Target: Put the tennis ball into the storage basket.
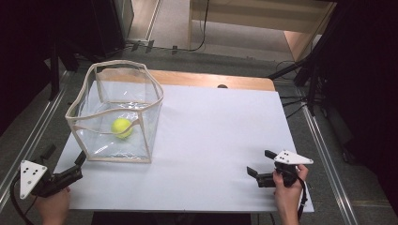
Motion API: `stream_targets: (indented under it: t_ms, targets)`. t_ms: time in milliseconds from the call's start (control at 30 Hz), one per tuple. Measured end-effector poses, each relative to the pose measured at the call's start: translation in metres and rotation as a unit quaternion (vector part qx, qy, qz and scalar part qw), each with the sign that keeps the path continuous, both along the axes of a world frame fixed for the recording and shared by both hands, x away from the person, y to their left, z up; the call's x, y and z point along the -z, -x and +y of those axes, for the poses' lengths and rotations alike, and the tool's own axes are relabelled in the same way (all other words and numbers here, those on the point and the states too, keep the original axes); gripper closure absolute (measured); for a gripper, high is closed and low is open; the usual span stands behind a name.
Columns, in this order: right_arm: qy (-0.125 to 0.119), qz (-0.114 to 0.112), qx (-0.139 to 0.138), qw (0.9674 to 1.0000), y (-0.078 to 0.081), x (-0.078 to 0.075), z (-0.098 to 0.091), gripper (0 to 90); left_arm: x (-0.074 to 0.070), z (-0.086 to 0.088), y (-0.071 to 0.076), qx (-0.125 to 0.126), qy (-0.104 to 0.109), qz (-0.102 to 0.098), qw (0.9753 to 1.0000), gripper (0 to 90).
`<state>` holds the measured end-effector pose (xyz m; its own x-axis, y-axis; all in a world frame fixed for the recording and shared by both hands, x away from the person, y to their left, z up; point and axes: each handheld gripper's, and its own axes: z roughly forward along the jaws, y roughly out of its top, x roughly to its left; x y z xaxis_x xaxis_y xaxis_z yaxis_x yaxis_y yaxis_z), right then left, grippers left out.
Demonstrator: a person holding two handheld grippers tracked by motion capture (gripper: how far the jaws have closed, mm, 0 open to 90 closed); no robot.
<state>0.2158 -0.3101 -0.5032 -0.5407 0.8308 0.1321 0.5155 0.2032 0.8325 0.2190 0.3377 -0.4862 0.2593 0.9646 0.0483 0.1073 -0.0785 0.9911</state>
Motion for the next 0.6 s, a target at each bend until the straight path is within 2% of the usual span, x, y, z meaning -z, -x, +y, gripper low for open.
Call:
stream_targets:
  t_ms: [300,600]
  targets:
    - [-0.019,-0.023,0.032,0.999,0.011,0.001,-0.024,0.0,0.0,0.0,0.0,0.0,0.002,0.0,1.0,6.9]
    - [-0.038,-0.039,0.065,0.9964,0.019,0.005,-0.042,0.0,0.0,0.001,0.0,0.0,0.007,-0.001,1.0,6.9]
